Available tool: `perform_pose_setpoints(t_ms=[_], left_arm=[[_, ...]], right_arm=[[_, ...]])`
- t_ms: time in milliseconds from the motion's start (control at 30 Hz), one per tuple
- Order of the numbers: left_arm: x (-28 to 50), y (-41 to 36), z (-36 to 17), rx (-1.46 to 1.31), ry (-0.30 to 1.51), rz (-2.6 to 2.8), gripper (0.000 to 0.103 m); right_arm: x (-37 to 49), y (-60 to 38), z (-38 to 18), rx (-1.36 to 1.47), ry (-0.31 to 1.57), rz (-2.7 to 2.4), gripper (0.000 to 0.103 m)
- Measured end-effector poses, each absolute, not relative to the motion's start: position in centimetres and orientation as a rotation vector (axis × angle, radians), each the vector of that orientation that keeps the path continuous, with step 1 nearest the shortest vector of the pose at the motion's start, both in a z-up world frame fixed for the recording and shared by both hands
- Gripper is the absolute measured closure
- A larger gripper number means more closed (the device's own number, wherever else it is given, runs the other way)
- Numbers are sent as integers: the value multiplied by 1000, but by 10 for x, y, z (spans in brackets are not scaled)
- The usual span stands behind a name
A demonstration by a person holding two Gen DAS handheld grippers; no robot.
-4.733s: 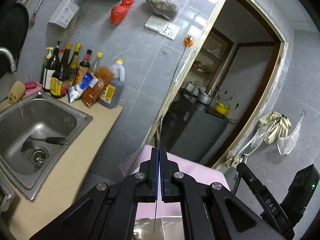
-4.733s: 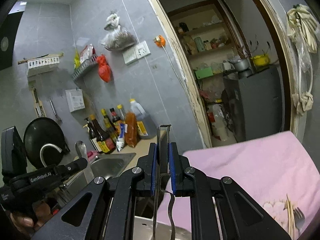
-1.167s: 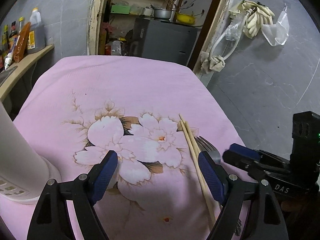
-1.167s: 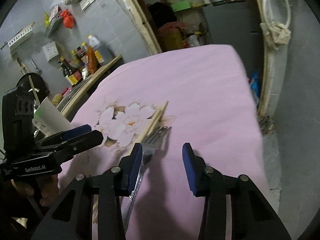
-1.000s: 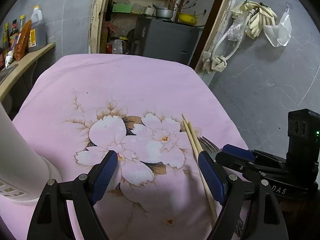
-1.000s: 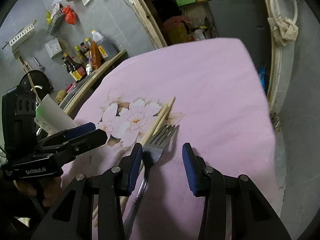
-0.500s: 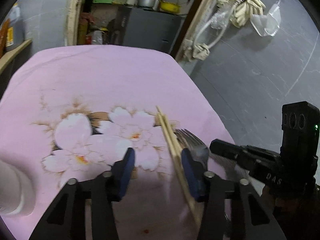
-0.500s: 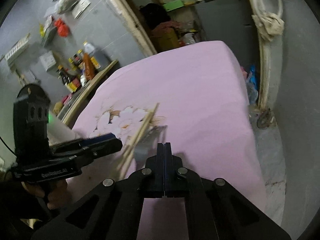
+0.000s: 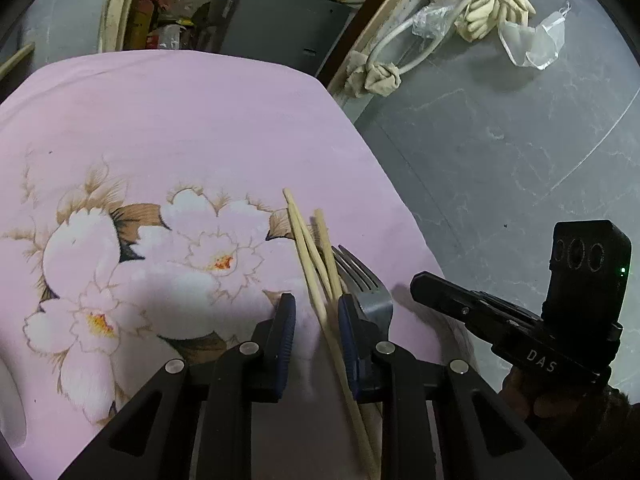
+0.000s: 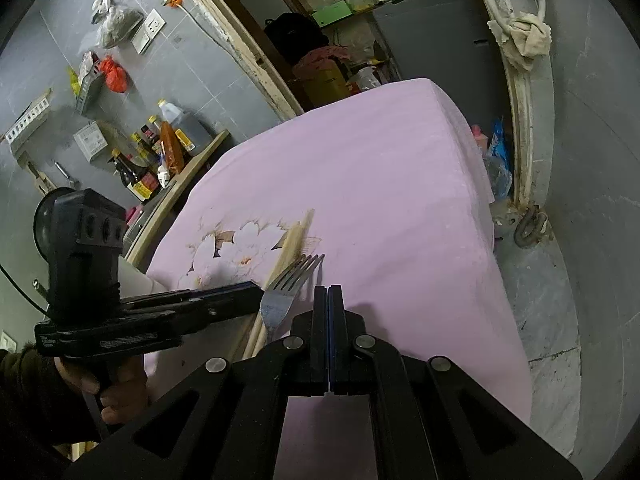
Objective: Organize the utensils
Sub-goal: 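Close the right tool on the silver fork while the left tool grips a chopstick, then lift and carry the fork and chopstick in both tools over the caddy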
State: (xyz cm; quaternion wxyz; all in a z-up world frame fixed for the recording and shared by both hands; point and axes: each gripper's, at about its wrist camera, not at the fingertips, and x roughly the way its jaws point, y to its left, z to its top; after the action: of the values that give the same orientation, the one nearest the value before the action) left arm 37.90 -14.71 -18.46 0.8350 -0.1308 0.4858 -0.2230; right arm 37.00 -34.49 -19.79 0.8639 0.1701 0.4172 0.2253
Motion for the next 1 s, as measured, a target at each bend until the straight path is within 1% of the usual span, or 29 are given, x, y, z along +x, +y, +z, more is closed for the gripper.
perform_pose_setpoints(t_ms=[33, 100, 533, 767, 800, 833, 867, 900, 1000], left_arm=[[381, -149, -186, -260, 1045, -469, 93], [381, -152, -185, -235, 1050, -480, 94], [362, -129, -177, -203, 1039, -388, 98], [360, -125, -176, -203, 1048, -403, 97], [360, -125, -176, -205, 1049, -404, 97], [361, -126, -176, -202, 1051, -404, 97], [362, -127, -176, -197, 1052, -404, 97], [362, -128, -176, -190, 1053, -406, 97], [366, -133, -175, -170, 1059, -412, 97]], right_arm=[[370, -344, -198, 354, 877, 475, 102], [370, -343, -198, 357, 880, 484, 102], [372, -324, -207, 384, 939, 550, 102], [369, -333, -207, 443, 940, 528, 101], [369, -334, -208, 452, 942, 524, 95], [369, -336, -208, 467, 943, 522, 86], [369, -338, -209, 479, 944, 521, 71], [369, -339, -209, 494, 945, 520, 61], [371, -337, -210, 504, 945, 532, 61]])
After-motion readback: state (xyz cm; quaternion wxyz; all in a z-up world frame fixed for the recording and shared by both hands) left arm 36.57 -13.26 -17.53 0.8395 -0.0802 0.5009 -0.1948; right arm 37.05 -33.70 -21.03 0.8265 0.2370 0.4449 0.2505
